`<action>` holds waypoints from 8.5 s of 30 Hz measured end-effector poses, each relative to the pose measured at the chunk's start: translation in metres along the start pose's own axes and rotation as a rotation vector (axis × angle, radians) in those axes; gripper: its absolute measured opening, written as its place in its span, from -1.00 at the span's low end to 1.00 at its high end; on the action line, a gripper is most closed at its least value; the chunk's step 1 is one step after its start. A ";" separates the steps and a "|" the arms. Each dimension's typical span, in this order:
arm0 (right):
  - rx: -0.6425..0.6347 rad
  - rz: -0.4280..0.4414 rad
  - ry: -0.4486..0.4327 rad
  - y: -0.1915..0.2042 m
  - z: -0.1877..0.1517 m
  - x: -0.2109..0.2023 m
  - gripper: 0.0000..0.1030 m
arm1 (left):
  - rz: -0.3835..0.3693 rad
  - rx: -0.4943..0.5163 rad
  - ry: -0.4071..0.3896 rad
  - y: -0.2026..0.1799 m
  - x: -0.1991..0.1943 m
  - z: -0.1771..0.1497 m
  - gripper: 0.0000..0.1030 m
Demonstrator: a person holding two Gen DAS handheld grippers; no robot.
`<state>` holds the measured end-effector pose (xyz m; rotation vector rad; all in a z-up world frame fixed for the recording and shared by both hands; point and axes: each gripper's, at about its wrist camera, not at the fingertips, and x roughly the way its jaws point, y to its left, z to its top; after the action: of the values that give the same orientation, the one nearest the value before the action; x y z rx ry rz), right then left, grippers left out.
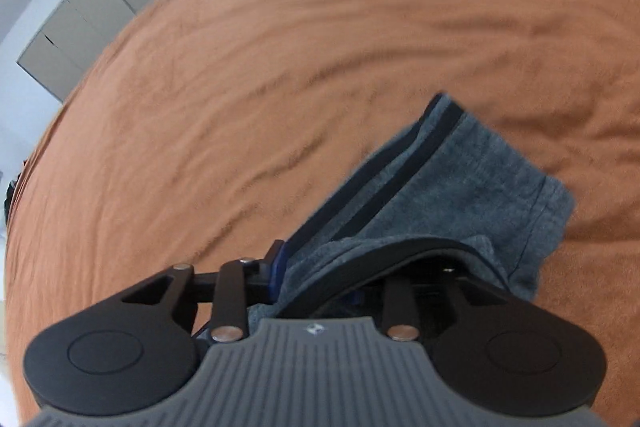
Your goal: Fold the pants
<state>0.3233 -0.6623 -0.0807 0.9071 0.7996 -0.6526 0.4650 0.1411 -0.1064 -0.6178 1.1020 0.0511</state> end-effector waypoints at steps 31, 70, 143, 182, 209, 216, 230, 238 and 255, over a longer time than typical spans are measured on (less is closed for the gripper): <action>-0.069 0.057 0.292 -0.044 0.038 -0.131 -0.88 | -0.127 0.225 -0.303 0.009 -0.134 -0.092 0.73; -0.084 0.124 -0.054 -0.086 -0.027 -0.081 -1.00 | -0.242 0.357 -0.142 -0.034 -0.118 -0.201 0.75; 0.268 0.382 -0.057 -0.141 -0.088 -0.069 0.91 | 0.021 0.400 -0.207 -0.081 -0.118 -0.227 0.76; 0.218 0.487 -0.235 -0.084 -0.102 -0.012 -0.94 | -0.320 -0.166 -0.456 0.026 -0.070 -0.142 -0.62; 0.244 0.423 -0.114 -0.207 -0.175 -0.107 -0.30 | -0.200 0.062 -0.381 0.063 -0.147 -0.192 -0.30; 0.398 0.581 -0.080 -0.229 -0.170 -0.121 0.79 | -0.065 0.287 -0.324 0.044 -0.190 -0.209 -0.12; 0.458 0.598 -0.141 -0.275 -0.165 -0.139 0.91 | -0.301 0.767 -0.339 -0.203 -0.211 -0.319 0.70; 0.572 0.678 -0.245 -0.284 -0.121 -0.116 0.57 | -0.420 0.935 -0.079 -0.320 -0.115 -0.423 0.55; 0.221 0.391 -0.227 -0.303 -0.143 -0.188 0.66 | -0.291 1.049 -0.100 -0.366 -0.066 -0.477 0.61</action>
<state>-0.0602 -0.6507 -0.1084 1.1310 0.3355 -0.4921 0.1672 -0.3808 -0.0336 0.1799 0.7835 -0.7017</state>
